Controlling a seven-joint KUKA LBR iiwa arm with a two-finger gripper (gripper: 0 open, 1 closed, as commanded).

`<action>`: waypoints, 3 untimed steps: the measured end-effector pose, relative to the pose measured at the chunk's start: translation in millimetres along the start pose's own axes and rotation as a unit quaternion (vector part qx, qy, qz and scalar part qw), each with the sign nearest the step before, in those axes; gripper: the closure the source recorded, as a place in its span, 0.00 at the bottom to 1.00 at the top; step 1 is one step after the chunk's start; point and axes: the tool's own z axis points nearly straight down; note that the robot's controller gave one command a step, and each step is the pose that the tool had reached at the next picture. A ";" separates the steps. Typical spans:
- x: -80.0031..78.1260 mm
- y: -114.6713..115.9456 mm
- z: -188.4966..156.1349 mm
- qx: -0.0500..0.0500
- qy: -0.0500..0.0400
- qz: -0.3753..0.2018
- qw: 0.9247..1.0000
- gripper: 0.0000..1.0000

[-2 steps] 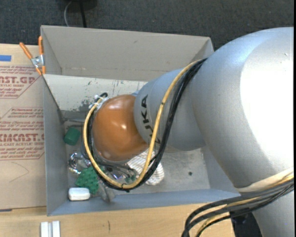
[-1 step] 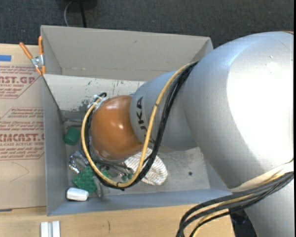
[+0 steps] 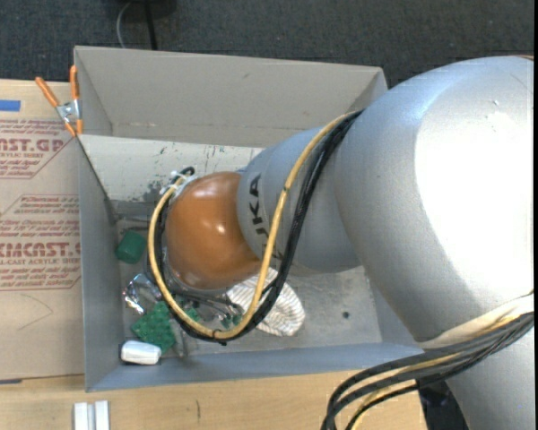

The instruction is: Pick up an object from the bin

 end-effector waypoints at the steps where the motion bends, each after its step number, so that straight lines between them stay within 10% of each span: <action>1: 0.2 -0.2 -2.2 0.000 0.001 0.001 1.000 1.00; 3: 0.5 0.4 -8.3 0.000 -0.003 0.000 1.000 1.00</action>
Offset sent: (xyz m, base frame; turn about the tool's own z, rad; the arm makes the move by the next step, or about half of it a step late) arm 0.0000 0.0001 0.0055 0.0000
